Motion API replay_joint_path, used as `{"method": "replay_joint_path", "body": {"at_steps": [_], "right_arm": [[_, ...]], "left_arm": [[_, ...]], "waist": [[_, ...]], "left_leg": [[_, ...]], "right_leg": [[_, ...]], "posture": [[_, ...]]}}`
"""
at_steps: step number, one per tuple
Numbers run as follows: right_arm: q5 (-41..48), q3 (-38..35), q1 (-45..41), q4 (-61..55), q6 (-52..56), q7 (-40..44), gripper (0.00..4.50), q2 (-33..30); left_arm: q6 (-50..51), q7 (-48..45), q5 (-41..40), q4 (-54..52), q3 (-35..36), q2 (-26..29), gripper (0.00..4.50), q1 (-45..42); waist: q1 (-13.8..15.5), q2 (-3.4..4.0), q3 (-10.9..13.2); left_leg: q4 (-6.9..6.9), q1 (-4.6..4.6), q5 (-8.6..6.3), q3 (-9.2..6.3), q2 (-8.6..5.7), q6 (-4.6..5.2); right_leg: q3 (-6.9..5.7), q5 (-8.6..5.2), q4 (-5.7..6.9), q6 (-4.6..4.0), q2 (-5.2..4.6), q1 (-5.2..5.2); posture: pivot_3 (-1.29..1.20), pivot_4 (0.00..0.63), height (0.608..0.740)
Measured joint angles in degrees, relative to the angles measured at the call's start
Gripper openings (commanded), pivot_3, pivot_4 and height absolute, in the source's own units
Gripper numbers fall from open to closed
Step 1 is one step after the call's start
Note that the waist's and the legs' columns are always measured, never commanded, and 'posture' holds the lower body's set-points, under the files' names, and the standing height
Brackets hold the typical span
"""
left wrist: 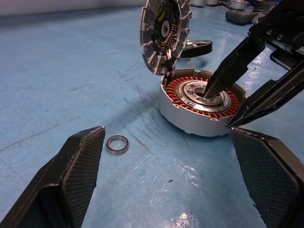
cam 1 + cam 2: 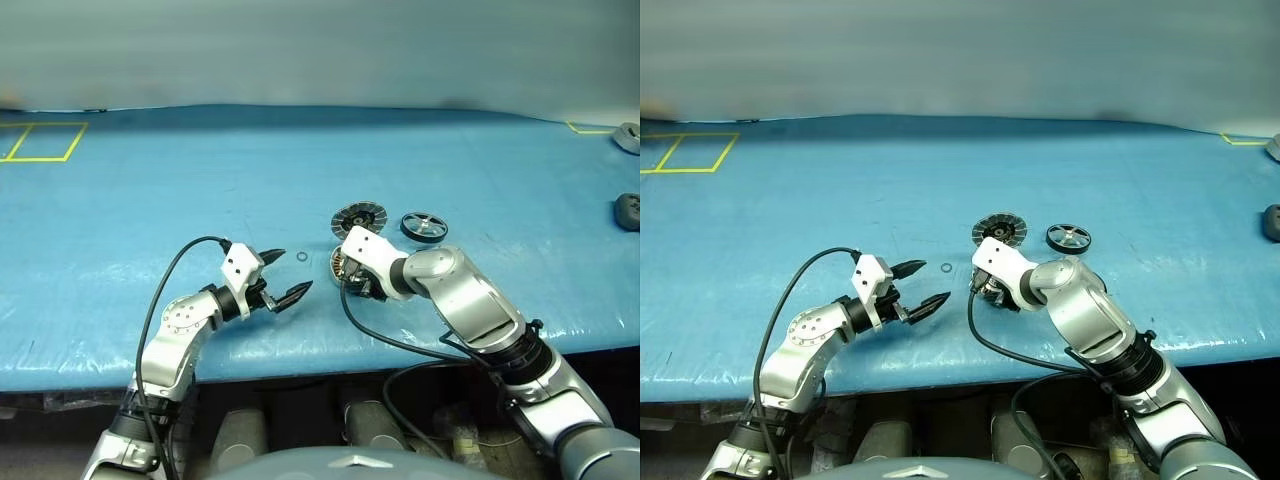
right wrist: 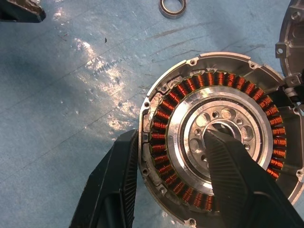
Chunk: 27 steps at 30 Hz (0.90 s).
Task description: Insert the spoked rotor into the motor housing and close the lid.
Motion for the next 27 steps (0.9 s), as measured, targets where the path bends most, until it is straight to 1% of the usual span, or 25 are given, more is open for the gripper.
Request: {"method": "replay_joint_path", "body": {"at_steps": [2, 3, 4, 8, 11, 14, 22, 27], "right_arm": [[0.23, 0.18, 0.00, 0.43, -1.03, -0.95, 1.98, 0.02], [0.23, 0.21, 0.00, 0.77, -1.79, -1.46, 2.55, 0.02], [0.26, 0.20, 0.01, 1.62, -2.68, -2.19, 2.78, 0.02], [1.24, 0.20, 0.08, 2.06, -3.38, -3.25, 4.07, 0.27], [2.87, 0.15, 0.18, 1.67, -3.72, -3.13, 4.07, -0.27], [3.61, -0.45, 1.83, 0.78, -7.52, -3.37, 4.07, -1.56], [10.91, -6.84, 6.30, -9.26, -14.35, -1.06, 4.07, -1.82], [13.79, -11.10, 12.13, -12.78, -19.50, -0.16, 4.07, -4.60]], "left_arm": [[0.00, 0.01, 0.05, 0.00, 0.00, 0.00, 4.50, 0.05], [0.00, 0.02, 0.18, 0.00, 0.00, 0.00, 4.50, 0.10], [0.00, 0.03, 0.23, 0.00, 0.00, 0.00, 4.50, 0.18], [0.06, 0.07, 0.26, -0.01, -0.09, -0.01, 4.50, 0.68], [0.10, 0.13, 0.26, -0.02, -0.10, -0.03, 4.50, 0.68], [0.25, 0.21, 0.26, -0.08, -0.15, -0.06, 4.50, 0.69], [1.28, 0.44, 0.24, -0.38, -0.87, -0.48, 4.50, 0.66], [1.28, 0.21, 0.25, -0.45, -0.86, -0.03, 4.50, 0.53]], "waist": [[-0.14, 0.00, 0.00], [-0.17, 0.00, 0.00], [-0.18, 0.00, 0.00], [-0.13, 0.01, 0.01], [-0.08, 0.01, 0.01], [-0.04, 0.01, 0.02], [0.09, 0.02, 0.04], [0.30, 0.01, 0.05]], "left_leg": [[0.01, 0.01, 0.00, 0.00, 0.00, 0.00], [0.01, 0.01, 0.00, 0.00, 0.00, 0.00], [0.01, 0.00, 0.00, 0.00, 0.00, 0.00], [-0.11, -0.13, -0.01, -0.04, 0.00, 0.01], [-0.16, -0.16, -0.03, -0.06, 0.00, 0.03], [-0.22, -0.22, -0.05, -0.07, -0.01, 0.05], [-0.36, -0.29, -0.06, -0.16, -0.01, 0.05], [-0.35, -0.30, -0.07, -0.15, -0.04, 0.05]], "right_leg": [[0.00, 0.00, 0.01, 0.00, 0.00, 0.00], [0.00, 0.00, 0.01, 0.01, 0.00, 0.00], [0.00, 0.00, 0.01, 0.01, 0.00, -0.01], [-0.01, -0.01, -0.02, 0.01, 0.01, -0.11], [-0.03, -0.01, -0.02, 0.03, 0.00, -0.13], [-0.05, -0.03, -0.03, 0.11, 0.00, -0.21], [-0.11, -0.08, -0.03, 0.19, 0.02, -0.30], [-0.10, -0.10, -0.07, 0.20, -0.02, -0.28]], "posture": [[0.00, 0.150, 0.740], [0.00, 0.150, 0.740], [0.00, 0.150, 0.740], [0.00, 0.150, 0.740], [0.00, 0.150, 0.740], [0.00, 0.150, 0.740], [0.00, 0.150, 0.740], [0.00, 0.150, 0.740]]}}
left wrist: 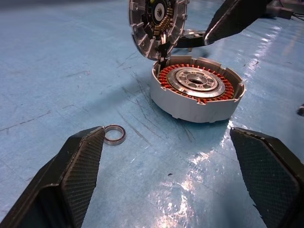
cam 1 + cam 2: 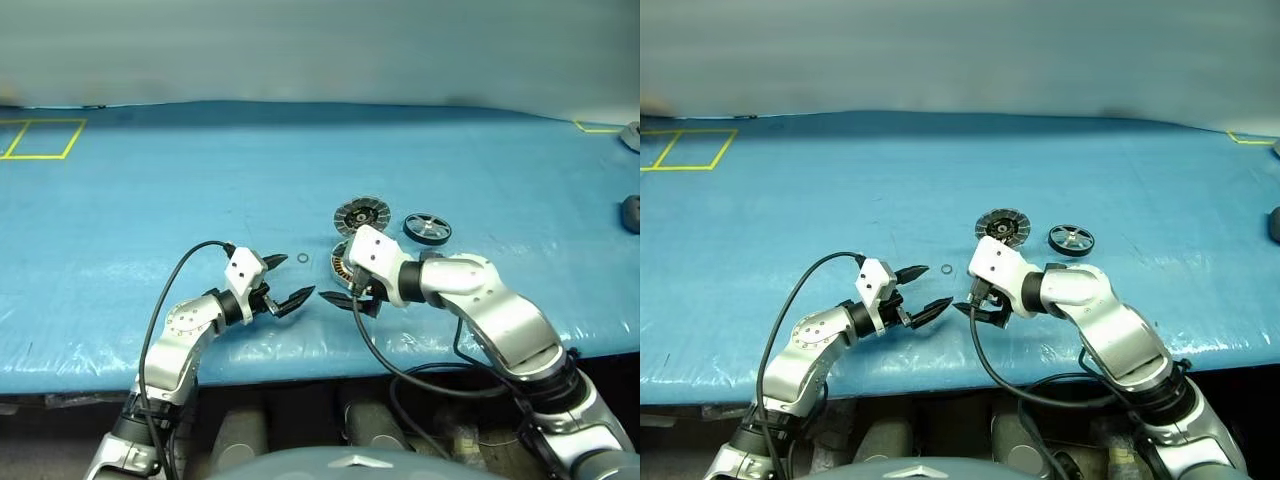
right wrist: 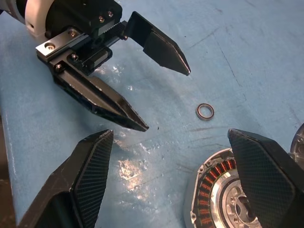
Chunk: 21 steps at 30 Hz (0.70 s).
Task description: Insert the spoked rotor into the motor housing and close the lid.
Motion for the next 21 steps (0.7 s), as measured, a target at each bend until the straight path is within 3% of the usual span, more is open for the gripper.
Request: {"method": "replay_joint_path", "body": {"at_steps": [3, 6, 12, 21], "right_arm": [[-1.40, -4.20, 6.77, -0.05, -8.53, -4.18, 4.07, 0.89], [-0.89, -11.77, 16.14, -0.03, -15.50, -10.49, 4.07, 7.35], [9.24, -19.32, 31.69, -1.35, -16.65, -15.79, 4.07, 19.65], [6.08, -19.56, 37.36, -0.53, -23.82, -23.31, 4.07, 22.37]], "left_arm": [[-0.72, 0.14, 0.54, 0.14, -0.01, 0.28, 4.50, -0.41], [-1.83, 0.91, 1.20, 0.48, 0.21, 0.21, 4.50, -1.08], [-3.64, 3.92, 2.68, 5.60, 1.36, -1.77, 4.50, -4.16], [-5.06, 6.53, 6.90, 18.75, 0.75, -4.09, 4.50, -11.17]], "waist": [[0.11, -0.02, 0.00], [0.41, -0.03, -0.01], [0.48, 0.00, -0.01], [-0.01, 0.02, -0.01]], "left_leg": [[0.00, 0.01, 0.00, -0.02, 0.01, 0.00], [-0.04, 0.02, 0.00, -0.02, 0.01, -0.01], [-0.03, 0.08, -0.01, 0.00, 0.02, -0.02], [0.11, 0.20, 0.00, 0.02, 0.00, -0.03]], "right_leg": [[-0.02, -0.02, 0.01, -0.01, 0.02, 0.00], [-0.01, -0.02, 0.01, 0.00, 0.03, 0.01], [0.01, -0.05, 0.03, -0.03, 0.02, 0.04], [0.07, -0.11, 0.05, -0.15, 0.05, 0.20]], "posture": [[0.00, 0.150, 0.740], [0.00, 0.150, 0.740], [0.00, 0.150, 0.740], [0.00, 0.150, 0.740]]}}
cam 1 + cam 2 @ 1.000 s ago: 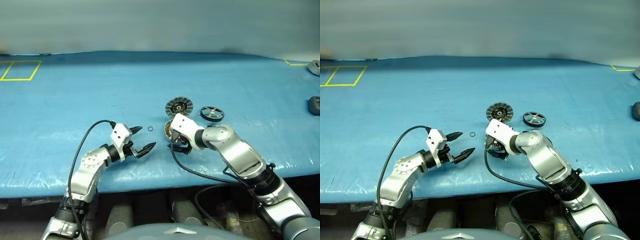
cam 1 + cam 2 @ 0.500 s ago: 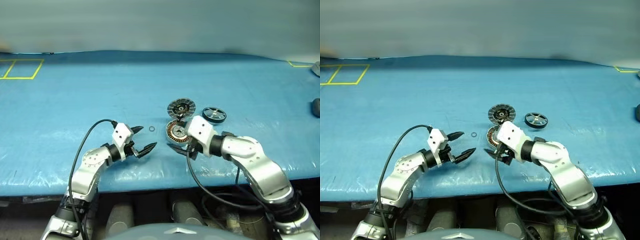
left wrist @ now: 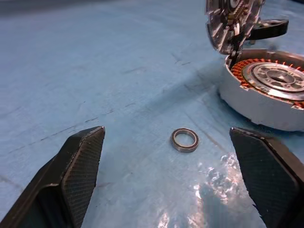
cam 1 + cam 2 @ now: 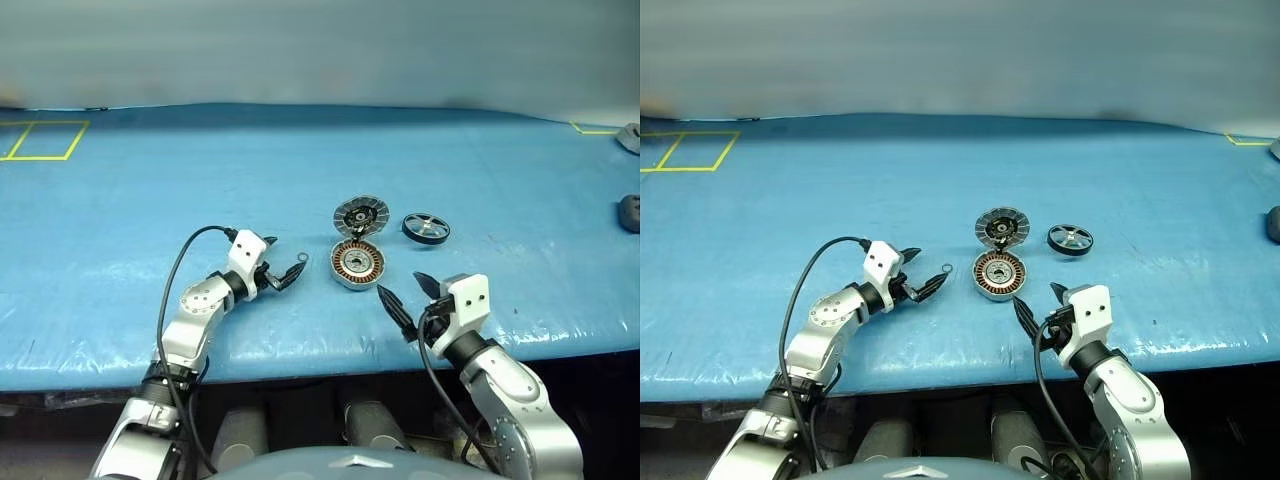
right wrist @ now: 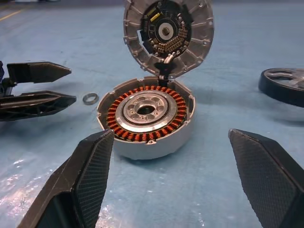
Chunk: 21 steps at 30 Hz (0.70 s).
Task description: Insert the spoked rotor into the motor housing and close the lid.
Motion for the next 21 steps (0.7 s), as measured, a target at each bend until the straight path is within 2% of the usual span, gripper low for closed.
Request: {"method": "replay_joint_path", "body": {"at_steps": [11, 21], "right_arm": [[-2.43, 8.10, 1.88, -3.79, -2.80, 0.77, 4.07, -4.14], [-4.13, 9.18, 2.17, -4.08, -2.78, -1.46, 4.07, -5.11]], "left_arm": [[-4.05, -0.93, 4.84, 13.57, -2.04, -2.11, 4.50, -9.40], [-5.20, -4.37, 6.30, 15.43, -3.73, -2.26, 4.50, -10.95]], "waist": [[0.46, -0.03, -0.01], [0.76, -0.02, -0.02]], "left_leg": [[-0.06, -0.04, -0.01, -0.03, -0.03, 0.00], [-0.07, -0.02, -0.01, -0.04, -0.02, 0.00]], "right_leg": [[-0.03, 0.01, -0.04, 0.03, -0.01, 0.00], [-0.03, 0.03, -0.03, 0.06, 0.00, 0.00]], "posture": [[0.00, 0.150, 0.740], [0.00, 0.150, 0.740]]}}
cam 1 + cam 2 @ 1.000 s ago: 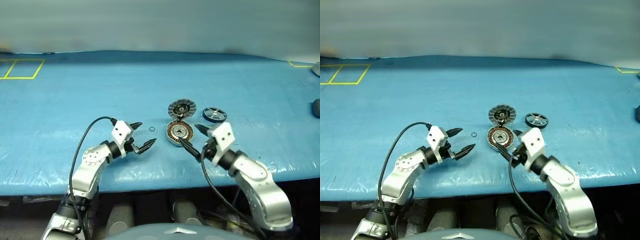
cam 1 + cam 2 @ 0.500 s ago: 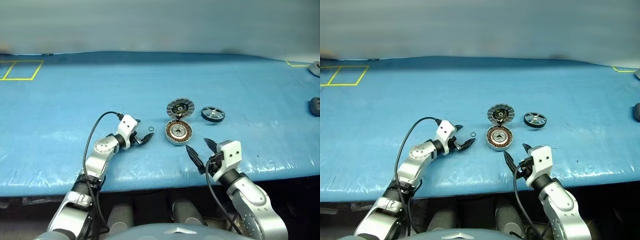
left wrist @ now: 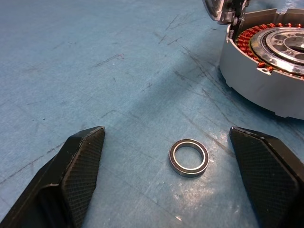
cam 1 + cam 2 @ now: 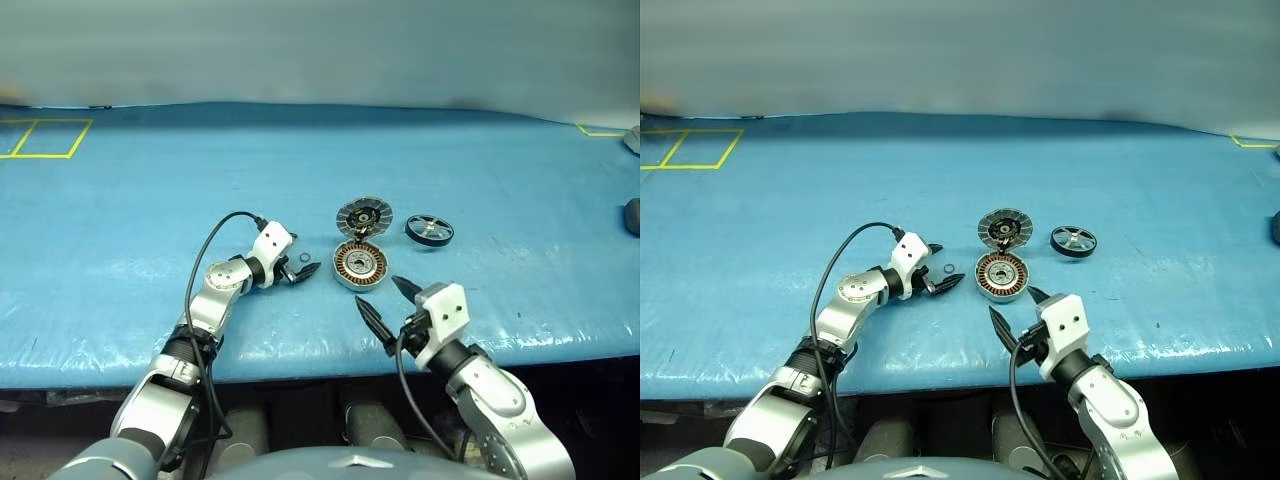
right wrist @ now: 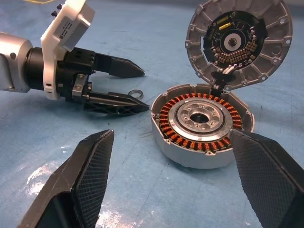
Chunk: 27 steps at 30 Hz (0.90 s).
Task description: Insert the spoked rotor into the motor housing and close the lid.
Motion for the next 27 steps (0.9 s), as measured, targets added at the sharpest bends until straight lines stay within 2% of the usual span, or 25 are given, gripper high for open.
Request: {"method": "replay_joint_path", "body": {"at_steps": [21, 24, 27], "right_arm": [[-2.29, 1.16, -2.02, 1.94, 0.21, -2.29, 4.07, -0.18], [-3.56, 1.23, -2.34, 2.08, 0.35, -3.15, 4.11, -0.18], [-4.14, 1.24, -2.36, 2.08, 0.55, -3.54, 4.11, -0.17]], "left_arm": [[1.01, -1.33, 0.75, -1.97, -0.25, 2.26, 4.50, 1.14], [0.93, -1.56, 0.66, -1.89, -0.31, 1.98, 3.87, 1.21], [0.22, -2.42, 0.70, -2.26, -1.17, 2.05, 2.90, 1.71]], "waist": [[-0.20, -0.03, -0.15], [-0.10, -0.03, -0.17], [-0.09, -0.04, -0.18]], "left_leg": [[0.01, 0.21, 0.00, 0.01, 0.02, 0.00], [0.02, 0.20, 0.00, 0.01, 0.01, 0.00], [0.02, 0.21, 0.00, 0.01, 0.01, 0.00]], "right_leg": [[0.01, -0.03, 0.04, -0.05, 0.01, 0.15], [0.01, -0.03, 0.03, -0.05, 0.00, 0.16], [0.01, -0.04, 0.04, -0.06, 0.01, 0.17]], "posture": [[0.00, 0.150, 0.740], [0.00, 0.150, 0.740], [0.00, 0.150, 0.740]]}}
